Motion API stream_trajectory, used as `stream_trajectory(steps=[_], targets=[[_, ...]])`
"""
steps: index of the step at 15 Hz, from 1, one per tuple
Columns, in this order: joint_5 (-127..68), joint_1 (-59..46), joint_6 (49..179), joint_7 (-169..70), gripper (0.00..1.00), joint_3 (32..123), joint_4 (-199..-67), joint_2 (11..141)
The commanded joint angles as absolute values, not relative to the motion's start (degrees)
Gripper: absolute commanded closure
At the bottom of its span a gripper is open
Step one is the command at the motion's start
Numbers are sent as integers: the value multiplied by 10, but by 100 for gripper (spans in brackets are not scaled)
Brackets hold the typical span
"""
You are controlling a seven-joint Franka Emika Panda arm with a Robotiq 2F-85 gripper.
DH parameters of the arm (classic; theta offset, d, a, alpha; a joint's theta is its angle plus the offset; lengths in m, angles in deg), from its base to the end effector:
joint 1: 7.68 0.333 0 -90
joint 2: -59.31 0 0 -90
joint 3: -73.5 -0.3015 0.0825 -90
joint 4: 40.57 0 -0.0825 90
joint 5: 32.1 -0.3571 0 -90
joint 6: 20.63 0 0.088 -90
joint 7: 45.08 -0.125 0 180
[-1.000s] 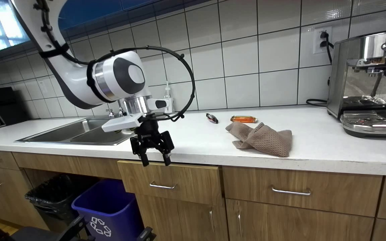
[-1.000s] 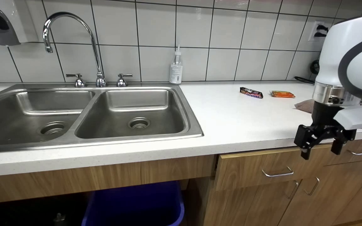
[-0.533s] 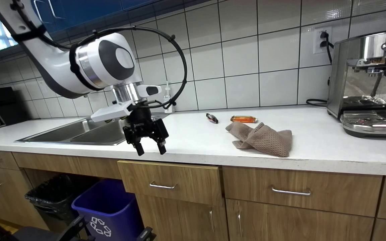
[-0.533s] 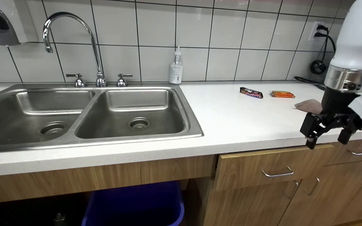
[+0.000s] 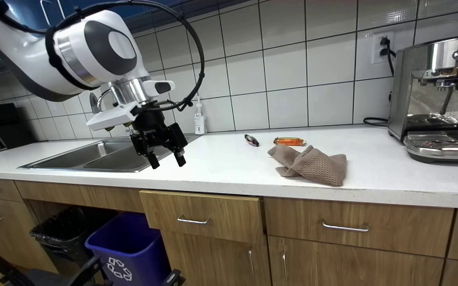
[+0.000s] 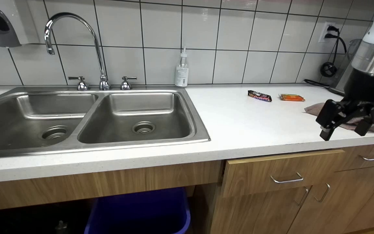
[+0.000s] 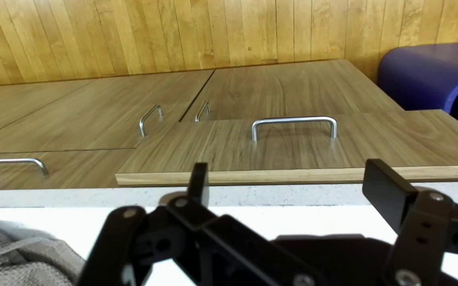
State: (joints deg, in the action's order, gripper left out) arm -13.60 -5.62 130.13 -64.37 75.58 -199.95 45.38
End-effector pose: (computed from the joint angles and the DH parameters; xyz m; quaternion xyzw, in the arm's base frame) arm 0.3765 0.0057 0.2814 0.9952 -0.0305 0.0591 0.0717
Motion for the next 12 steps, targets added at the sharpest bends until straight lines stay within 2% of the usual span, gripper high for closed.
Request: stream_trajectory(steps=[1, 12], targets=[[-151, -82, 1302, -633, 0, 727, -2005, 442], [-152, -84, 1302, -632, 0, 726, -2009, 432]])
